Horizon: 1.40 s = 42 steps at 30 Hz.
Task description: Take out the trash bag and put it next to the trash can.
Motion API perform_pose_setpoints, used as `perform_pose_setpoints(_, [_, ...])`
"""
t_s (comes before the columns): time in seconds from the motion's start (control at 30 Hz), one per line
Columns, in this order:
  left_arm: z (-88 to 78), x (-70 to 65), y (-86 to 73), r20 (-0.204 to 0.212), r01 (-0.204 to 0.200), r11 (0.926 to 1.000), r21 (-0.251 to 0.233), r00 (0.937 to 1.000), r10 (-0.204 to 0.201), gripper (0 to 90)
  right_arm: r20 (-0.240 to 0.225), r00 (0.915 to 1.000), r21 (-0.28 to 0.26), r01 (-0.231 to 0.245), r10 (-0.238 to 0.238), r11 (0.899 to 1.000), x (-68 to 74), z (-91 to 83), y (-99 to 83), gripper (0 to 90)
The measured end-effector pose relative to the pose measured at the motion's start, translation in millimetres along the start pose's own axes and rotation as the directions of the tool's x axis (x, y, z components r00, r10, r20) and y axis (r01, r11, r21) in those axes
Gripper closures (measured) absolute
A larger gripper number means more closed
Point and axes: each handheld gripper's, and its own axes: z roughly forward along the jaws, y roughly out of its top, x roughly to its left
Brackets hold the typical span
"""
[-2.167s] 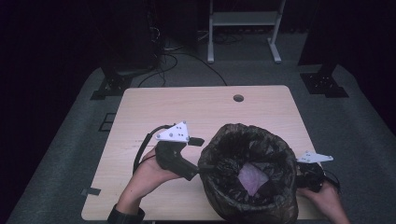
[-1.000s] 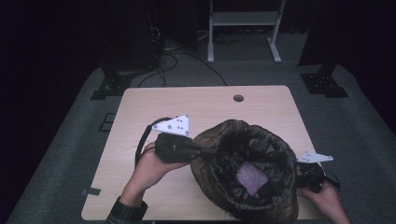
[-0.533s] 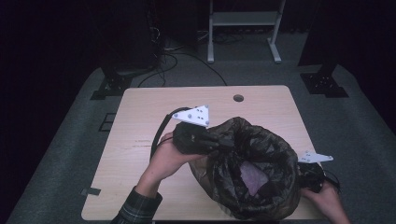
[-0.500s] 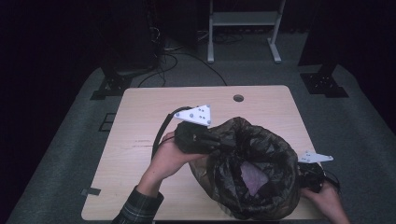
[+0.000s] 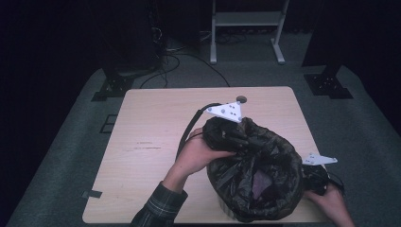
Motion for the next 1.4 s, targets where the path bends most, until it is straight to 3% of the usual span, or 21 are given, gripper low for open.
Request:
perform_pose_setpoints(0.43, [32.4, 10.1, 18.6, 0.024, 0.003, 1.0, 0.0, 0.9997, -0.003, 89.6, 0.0, 1.0, 0.0, -0.001, 0.001, 1.0, 0.1, 0.0, 0.0, 10.0])
perform_pose_setpoints(0.73, [64.4, 16.7, 34.0, 0.039, 0.006, 0.9999, 0.012, 0.9992, -0.006, 89.6, 0.0, 1.0, 0.0, -0.001, 0.001, 1.0, 0.1, 0.0, 0.0, 10.0])
perform_pose_setpoints(0.97, [91.5, 12.6, 39.9, 0.049, -0.015, 0.9978, 0.065, 0.9987, 0.012, 89.6, -0.002, 1.0, 0.002, -0.002, 0.002, 1.0, 0.1, -0.1, 0.0, 10.0])
perform_pose_setpoints(1.23, [108.8, 7.3, 34.7, 0.034, -0.027, 0.9922, 0.122, 0.9992, 0.023, 89.5, -0.001, 1.0, 0.002, -0.002, 0.002, 1.0, 0.1, -0.1, 0.0, 10.0])
perform_pose_setpoints(1.4, [116.6, 6.0, 31.1, 0.019, -0.036, 0.9832, 0.179, 0.9993, 0.033, 89.4, 0.0, 1.0, 0.001, 0.0, 0.0, 1.0, -0.1, -0.1, 0.0, 10.0])
